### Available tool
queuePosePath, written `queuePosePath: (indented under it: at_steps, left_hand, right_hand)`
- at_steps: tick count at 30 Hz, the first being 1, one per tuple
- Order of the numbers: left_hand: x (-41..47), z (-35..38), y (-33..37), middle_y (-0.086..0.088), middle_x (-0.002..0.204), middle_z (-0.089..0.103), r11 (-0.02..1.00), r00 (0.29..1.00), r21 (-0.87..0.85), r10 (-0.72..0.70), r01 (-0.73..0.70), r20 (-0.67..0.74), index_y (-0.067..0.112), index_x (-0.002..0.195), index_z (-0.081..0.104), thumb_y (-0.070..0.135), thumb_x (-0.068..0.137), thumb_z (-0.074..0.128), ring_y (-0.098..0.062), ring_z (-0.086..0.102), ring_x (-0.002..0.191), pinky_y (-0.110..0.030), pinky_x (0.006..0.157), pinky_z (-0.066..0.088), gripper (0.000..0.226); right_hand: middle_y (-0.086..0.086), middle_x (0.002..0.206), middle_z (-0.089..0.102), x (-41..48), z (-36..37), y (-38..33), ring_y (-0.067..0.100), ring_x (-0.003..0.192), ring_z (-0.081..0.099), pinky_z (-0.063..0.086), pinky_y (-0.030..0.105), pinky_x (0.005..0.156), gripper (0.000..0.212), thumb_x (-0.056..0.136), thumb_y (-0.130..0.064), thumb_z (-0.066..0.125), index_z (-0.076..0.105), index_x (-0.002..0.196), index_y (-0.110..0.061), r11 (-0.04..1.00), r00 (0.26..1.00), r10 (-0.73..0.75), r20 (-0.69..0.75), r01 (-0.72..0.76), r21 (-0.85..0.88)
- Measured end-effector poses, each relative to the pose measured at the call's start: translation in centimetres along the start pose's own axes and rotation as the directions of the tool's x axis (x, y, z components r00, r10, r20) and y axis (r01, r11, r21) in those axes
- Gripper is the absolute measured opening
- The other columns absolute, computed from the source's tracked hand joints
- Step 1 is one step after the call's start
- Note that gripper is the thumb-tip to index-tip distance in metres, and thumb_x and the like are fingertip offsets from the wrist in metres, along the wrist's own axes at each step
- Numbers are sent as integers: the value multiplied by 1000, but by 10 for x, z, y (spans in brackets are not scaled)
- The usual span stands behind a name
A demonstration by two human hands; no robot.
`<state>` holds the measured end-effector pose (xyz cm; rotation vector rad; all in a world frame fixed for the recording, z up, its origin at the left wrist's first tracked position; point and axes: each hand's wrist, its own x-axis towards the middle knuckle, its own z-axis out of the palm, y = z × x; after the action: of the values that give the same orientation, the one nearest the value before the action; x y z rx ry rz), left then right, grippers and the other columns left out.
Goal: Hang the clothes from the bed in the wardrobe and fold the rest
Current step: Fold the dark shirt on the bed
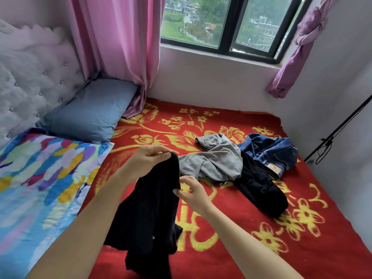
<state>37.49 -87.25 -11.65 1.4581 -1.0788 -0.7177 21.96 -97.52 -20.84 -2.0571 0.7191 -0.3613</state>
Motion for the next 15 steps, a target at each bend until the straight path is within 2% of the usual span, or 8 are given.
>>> queuePosePath:
  at_steps: [2,4,6,7,9,11,13,15]
  left_hand:
    - [-2,-15,-2,11,73,70,1000,1000,-8,26,-26,3,36,73,74,13,87,62,1,64,70,-10,62,48,30]
    - [-5,-29,-8,11,72,69,999,999,-6,38,-39,-8,35,75,74,16,87,62,1,63,70,-10,62,47,26]
    - [-8,-41,-17,13,65,66,992,995,108,69,-61,-72,36,72,71,14,88,62,3,59,63,-11,59,45,28]
    - [-10,-46,-24,15,63,64,974,990,215,99,-75,-101,39,71,68,13,88,63,3,58,62,-13,60,44,31]
    - [-15,-52,-37,19,68,65,923,986,372,139,-95,-94,41,75,62,15,85,67,3,59,68,-17,66,44,29]
    - [-24,-54,-48,22,76,66,919,998,390,65,-50,-26,44,81,61,35,76,74,3,61,74,-17,70,45,17]
    - [-29,-52,-65,23,73,63,867,1000,499,19,-6,-21,42,89,60,48,65,75,1,61,74,-18,69,45,29]
    - [-30,-49,-83,19,69,59,787,997,615,10,35,-70,31,96,61,38,71,75,-9,62,76,-27,68,45,30]
  right_hand:
    - [9,106,62,4,1,-10,14,101,55,39,20,86,16,84,-5,66,70,100,-2,999,999,-45,-18,45,9]
    - [3,83,63,7,-8,-20,3,75,55,40,16,69,5,85,1,63,68,85,0,993,1000,-2,-5,3,120]
    - [-6,65,53,12,-26,-31,-3,55,44,33,14,54,20,87,4,59,61,72,-9,972,999,38,-10,-35,232]
    - [-3,64,51,15,-36,-35,2,55,44,31,18,54,23,88,4,57,61,70,-10,963,999,48,-23,-41,265]
    - [3,67,56,19,-53,-49,11,60,51,39,25,57,13,88,4,56,66,80,3,961,999,17,-47,-4,278]
    - [-7,65,65,23,-62,-69,3,61,59,47,18,62,14,87,7,55,68,94,8,964,995,-44,-94,67,258]
    - [-13,63,68,28,-70,-93,-1,61,61,49,13,63,19,87,10,53,69,95,4,952,979,-87,-183,136,274]
    - [-15,63,68,31,-79,-116,-3,61,61,48,11,61,29,86,12,53,70,82,-11,944,946,-143,-292,219,247]
